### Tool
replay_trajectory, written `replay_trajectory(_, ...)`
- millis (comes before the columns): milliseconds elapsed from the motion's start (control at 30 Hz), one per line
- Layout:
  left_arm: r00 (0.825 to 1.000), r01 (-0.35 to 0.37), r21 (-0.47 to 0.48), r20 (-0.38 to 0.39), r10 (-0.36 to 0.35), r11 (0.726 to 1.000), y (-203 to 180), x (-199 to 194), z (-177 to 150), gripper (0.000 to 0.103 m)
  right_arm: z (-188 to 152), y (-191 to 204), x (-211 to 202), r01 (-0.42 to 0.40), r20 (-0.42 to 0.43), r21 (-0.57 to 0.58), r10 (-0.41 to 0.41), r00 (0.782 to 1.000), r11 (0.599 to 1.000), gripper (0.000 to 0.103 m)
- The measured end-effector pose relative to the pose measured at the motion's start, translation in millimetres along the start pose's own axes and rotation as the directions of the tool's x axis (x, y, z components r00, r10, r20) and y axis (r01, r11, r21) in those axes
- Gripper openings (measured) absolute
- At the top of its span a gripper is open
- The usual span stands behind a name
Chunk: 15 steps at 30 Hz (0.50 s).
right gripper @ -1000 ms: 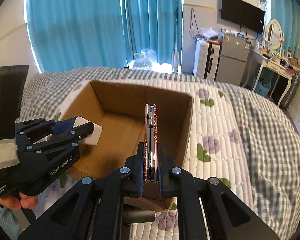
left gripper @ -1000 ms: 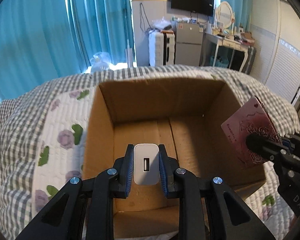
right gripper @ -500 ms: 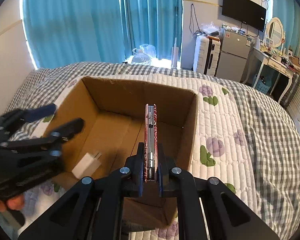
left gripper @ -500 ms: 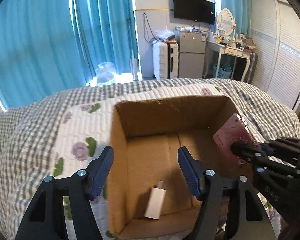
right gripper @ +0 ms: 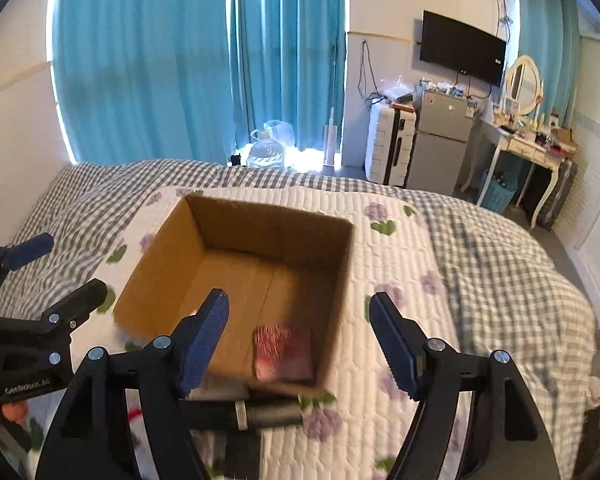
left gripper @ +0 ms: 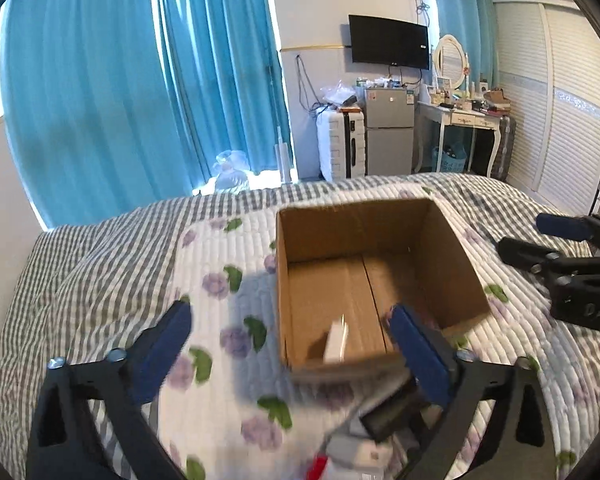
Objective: Organize rigid objects
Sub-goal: 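Carry both items over the cardboard box and open both tools to drop them in, then grasp the black power bank with the right tool while the left tool grasps the red-capped white bottle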
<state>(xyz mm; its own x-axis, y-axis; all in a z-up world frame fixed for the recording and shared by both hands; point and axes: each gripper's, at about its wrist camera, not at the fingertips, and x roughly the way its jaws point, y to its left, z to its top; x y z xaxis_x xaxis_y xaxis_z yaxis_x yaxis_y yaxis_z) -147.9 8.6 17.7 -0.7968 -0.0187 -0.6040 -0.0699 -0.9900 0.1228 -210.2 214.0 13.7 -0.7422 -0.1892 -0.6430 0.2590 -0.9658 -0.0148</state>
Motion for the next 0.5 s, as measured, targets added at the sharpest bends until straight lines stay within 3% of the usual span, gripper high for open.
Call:
replay_trajectory(267, 0.997, 0.015, -0.062, -0.075, -0.020, 0.998, -4, -9, -58, 0.103, -63, 13, -30, 0.014, -0.067, -0.010, -0.014, 0.998, 1.000, 0.075)
replay_trajectory(500, 0.980, 0.012, -0.115, -0.195, -0.034, 0.993, -5, 20, -120, 0.103, -127, 27, 17, 0.001, -0.189, -0.014, -0.003, 0.982, 1.000, 0.075)
